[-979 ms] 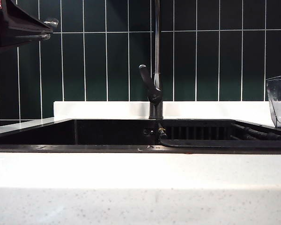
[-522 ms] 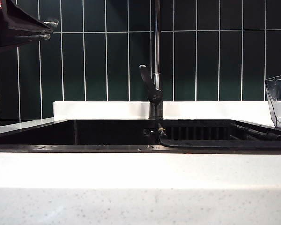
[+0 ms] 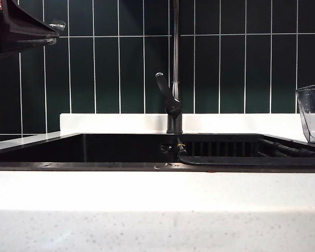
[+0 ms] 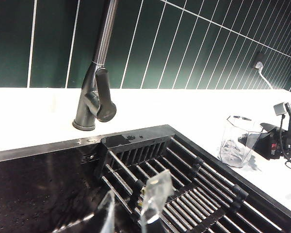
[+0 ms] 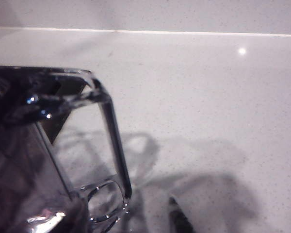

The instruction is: Pick up the mug next to the sink, go to the faucet to get some water, pour the water into the sink, and finally put the mug back to its place.

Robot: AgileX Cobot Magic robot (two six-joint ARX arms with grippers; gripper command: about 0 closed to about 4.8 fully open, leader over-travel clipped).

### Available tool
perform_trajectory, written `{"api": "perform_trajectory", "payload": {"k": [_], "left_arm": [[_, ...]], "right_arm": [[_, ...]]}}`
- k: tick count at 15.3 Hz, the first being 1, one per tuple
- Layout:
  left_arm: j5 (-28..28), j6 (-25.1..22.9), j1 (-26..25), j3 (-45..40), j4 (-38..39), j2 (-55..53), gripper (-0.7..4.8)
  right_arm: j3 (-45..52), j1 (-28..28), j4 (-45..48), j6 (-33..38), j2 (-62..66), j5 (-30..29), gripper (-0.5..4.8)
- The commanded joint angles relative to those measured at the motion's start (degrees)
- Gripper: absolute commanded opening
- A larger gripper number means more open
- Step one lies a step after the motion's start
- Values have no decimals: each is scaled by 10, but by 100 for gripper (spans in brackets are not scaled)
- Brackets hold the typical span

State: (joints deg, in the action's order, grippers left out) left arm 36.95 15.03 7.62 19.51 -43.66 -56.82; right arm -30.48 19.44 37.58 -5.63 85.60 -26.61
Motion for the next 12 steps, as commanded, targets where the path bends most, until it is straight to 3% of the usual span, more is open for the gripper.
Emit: {"api": "perform_trajectory", "payload": {"k": [1,12], "left_arm": [[1,0,0,4,-6,1,79],[30,15,0,4,-6,1,79]], "right_arm": [[-1,-1,-3,11,-20,-3,211],[-1,3,-111,-9,-112,-1,211]]}}
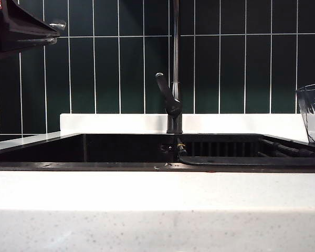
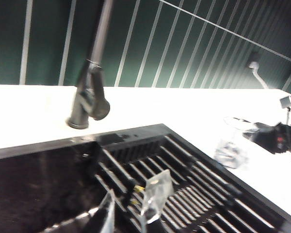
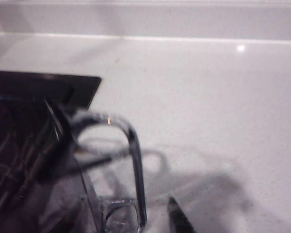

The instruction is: Pick up the mug next to the sink, go to the faucet to get some water, pour the water into the sink, and finally put the mug back to its place.

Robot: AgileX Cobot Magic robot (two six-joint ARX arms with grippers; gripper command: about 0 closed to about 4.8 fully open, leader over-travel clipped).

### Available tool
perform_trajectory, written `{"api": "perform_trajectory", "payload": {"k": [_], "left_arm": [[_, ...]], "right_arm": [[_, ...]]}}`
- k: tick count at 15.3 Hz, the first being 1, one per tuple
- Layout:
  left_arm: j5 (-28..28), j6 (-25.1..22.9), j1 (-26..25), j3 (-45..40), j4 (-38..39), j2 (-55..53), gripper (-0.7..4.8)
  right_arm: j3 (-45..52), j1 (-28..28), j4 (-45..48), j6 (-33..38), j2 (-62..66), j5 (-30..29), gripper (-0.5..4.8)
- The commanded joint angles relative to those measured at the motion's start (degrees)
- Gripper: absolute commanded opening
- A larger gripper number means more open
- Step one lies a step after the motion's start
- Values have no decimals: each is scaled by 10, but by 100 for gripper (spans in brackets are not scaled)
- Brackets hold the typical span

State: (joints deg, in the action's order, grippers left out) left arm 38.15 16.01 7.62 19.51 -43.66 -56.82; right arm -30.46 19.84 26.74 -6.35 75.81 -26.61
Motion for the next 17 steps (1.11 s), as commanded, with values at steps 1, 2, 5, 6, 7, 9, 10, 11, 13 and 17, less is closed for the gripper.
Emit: {"api": "perform_trajectory", "payload": {"k": [1,2,5,6,7,9,10,11,13,17], "left_arm": [[21,7,0,4,-6,1,79],[22,9,0,4,-6,1,79],[22,10,0,4,-6,2,79],[22,10,0,4,-6,2,79],[22,10,0,4,-6,2,79],[22,9,0,4,-6,2,79],[22,9,0,4,-6,2,79],[22,9,0,4,-6,2,79],[22,9,0,4,-6,2,79],[22,4,0,4,-6,2,79]], "right_arm": [[-1,-1,-7,-2,-17,-1,210],[-1,-1,-9,-5,-18,-1,210],[-1,-1,-11,-30,-18,0,210],[-1,-1,-9,-31,-18,6,210],[-1,1,-8,-37,-18,25,210],[-1,15,-7,-40,-15,21,209],[-1,29,-8,-39,-14,-1,196],[-1,42,-4,-36,-11,-19,182],[-2,64,10,-24,0,-68,178],[-2,63,15,-26,23,-108,178]]}}
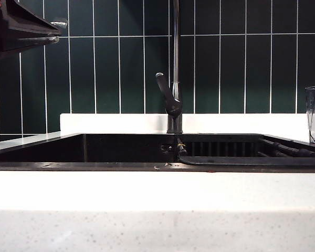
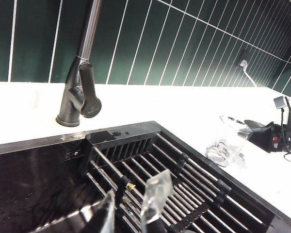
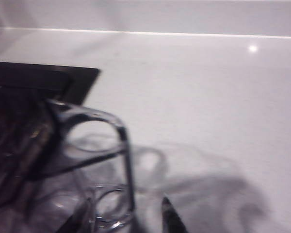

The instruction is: Pick up the mug next to the sink, go to the faucet to get some water, pour the water into the sink, and finally put the mug back to its place.

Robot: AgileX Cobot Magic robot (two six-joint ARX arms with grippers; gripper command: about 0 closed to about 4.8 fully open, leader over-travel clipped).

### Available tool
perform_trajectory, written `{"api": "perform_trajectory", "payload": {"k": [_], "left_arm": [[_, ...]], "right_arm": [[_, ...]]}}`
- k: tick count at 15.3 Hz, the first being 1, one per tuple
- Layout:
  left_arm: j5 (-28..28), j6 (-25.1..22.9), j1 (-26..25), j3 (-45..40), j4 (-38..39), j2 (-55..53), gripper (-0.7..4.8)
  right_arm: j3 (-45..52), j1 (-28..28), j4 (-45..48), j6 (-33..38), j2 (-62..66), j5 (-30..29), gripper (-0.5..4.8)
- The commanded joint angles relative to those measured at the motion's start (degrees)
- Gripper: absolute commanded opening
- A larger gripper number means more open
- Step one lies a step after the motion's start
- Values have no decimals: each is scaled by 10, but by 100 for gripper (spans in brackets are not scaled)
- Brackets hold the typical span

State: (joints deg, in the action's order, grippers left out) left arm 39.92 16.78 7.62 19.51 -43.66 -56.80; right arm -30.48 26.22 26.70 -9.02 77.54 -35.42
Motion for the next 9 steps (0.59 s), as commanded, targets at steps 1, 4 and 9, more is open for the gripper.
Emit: {"api": "perform_trajectory", "payload": {"k": [1,4,9], "left_arm": [[4,-3,0,4,-6,2,79],[2,-5,0,4,-6,2,79],[-2,-13,0,4,-6,1,79]], "right_arm": [[-1,0,19,0,8,-21,178],[-2,0,42,3,22,-27,160],[-34,-1,55,14,78,-44,157]]}}
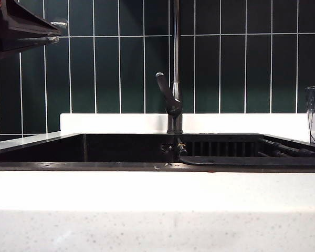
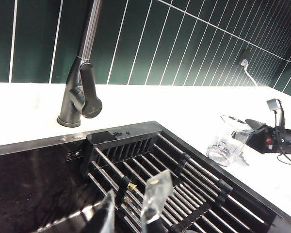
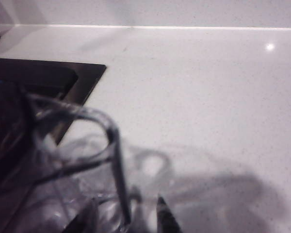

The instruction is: Pick up the mug next to the sink, go to the faucet to get some water, pour the water into the sink, and finally put the mug back to its place.

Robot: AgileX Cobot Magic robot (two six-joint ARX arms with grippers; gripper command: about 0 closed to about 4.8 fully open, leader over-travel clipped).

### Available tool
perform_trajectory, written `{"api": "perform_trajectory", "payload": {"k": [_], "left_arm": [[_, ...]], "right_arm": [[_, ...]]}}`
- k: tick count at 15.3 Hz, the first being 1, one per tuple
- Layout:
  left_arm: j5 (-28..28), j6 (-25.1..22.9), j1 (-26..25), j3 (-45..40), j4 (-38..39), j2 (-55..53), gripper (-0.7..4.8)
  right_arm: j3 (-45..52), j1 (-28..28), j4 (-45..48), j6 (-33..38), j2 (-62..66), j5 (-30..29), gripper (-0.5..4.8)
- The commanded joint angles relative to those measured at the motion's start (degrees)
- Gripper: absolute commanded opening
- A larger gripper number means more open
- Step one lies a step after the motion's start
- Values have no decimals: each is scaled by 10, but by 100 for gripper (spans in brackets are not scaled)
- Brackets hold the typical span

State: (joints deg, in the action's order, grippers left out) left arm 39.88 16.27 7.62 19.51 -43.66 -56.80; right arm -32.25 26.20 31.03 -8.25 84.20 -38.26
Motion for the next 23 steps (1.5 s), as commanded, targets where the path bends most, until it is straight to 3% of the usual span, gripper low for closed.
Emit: {"api": "perform_trajectory", "payload": {"k": [1,15,19,21,23], "left_arm": [[-2,-9,0,4,-6,1,79],[-15,-13,0,4,-8,-25,79],[-11,-10,0,4,-7,-25,79],[-10,-8,0,4,-7,-25,79],[-10,-8,0,4,-6,-25,79]], "right_arm": [[-27,0,14,8,21,-20,157],[-55,-4,83,40,73,-41,155],[-56,-8,87,48,87,-45,129],[-56,-17,98,53,99,-55,36],[-56,-25,101,52,101,-53,-1]]}}
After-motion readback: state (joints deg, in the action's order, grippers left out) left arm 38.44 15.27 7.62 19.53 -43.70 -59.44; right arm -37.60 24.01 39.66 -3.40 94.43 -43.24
